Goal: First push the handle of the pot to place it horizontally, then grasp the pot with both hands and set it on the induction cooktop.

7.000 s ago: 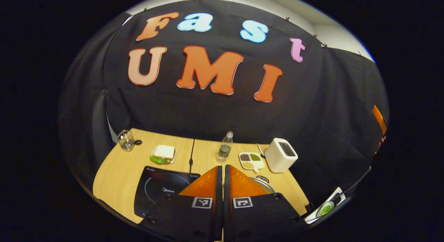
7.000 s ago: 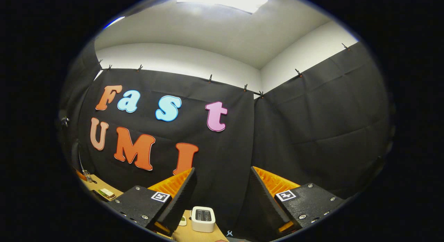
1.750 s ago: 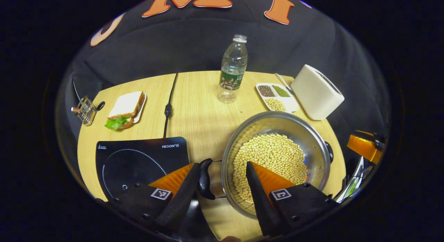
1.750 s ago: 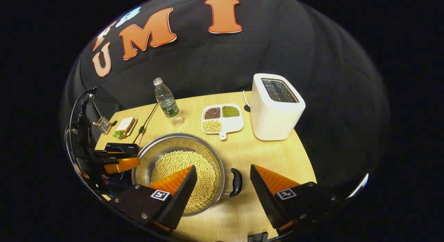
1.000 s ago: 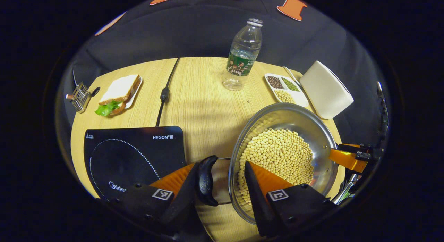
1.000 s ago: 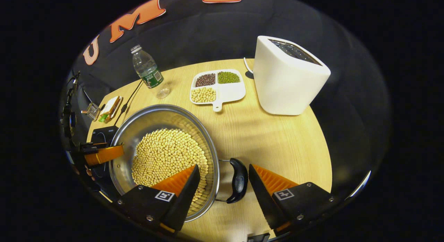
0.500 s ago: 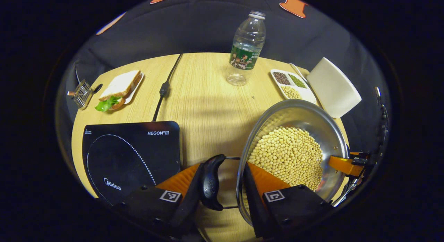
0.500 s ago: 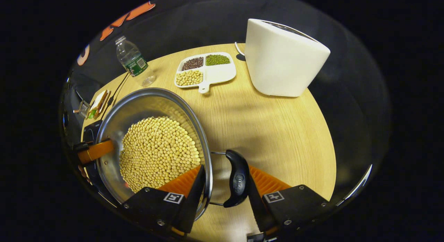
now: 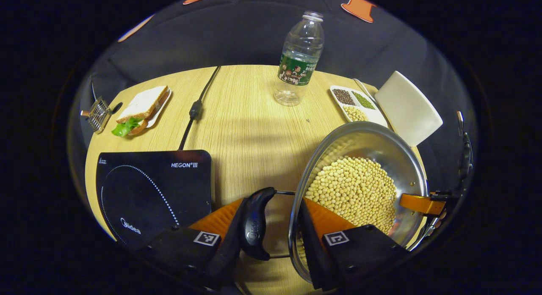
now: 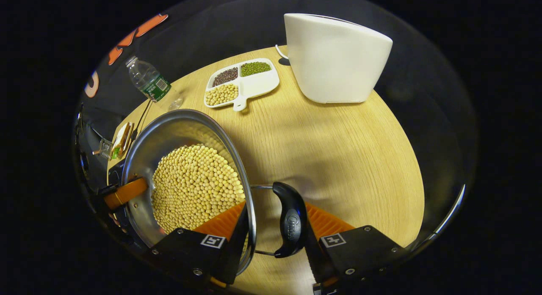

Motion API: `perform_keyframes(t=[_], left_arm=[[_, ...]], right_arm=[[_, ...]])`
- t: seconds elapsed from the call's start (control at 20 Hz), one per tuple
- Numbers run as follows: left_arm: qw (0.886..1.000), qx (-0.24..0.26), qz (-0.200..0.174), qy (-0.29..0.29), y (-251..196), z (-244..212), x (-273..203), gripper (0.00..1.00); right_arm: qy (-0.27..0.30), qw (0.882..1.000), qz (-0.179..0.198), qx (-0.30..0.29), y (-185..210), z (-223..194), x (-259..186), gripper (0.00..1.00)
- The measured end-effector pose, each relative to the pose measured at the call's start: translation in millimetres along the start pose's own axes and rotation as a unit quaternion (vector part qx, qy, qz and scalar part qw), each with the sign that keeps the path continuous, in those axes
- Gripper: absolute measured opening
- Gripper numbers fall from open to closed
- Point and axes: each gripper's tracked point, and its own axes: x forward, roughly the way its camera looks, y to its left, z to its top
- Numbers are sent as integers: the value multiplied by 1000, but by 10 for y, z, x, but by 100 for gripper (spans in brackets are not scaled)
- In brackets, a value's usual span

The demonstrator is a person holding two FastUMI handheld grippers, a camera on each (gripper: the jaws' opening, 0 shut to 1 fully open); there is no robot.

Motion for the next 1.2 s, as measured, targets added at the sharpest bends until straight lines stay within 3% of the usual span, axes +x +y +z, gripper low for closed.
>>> perform_keyframes(t=[0.25, 0.5, 0.65, 0.95, 1.2], left_arm=[[1000, 9, 19, 6, -22, 12, 37, 83], [1000, -8, 11, 12, -65, -127, -119, 75], [999, 14, 19, -30, -71, 110, -341, 75], [994, 47, 42, -92, 115, 435, -904, 75], [993, 20, 64, -99, 452, 474, -1359, 75]], right_arm=[[6, 1000, 9, 23, -10, -19, -39, 64], [0, 1000, 3, 13, -23, -21, -185, 55], [-20, 999, 18, 19, 21, 59, -357, 55], [-56, 998, 42, 4, 301, 260, -765, 55], [-63, 996, 62, -32, 777, 327, -980, 55]])
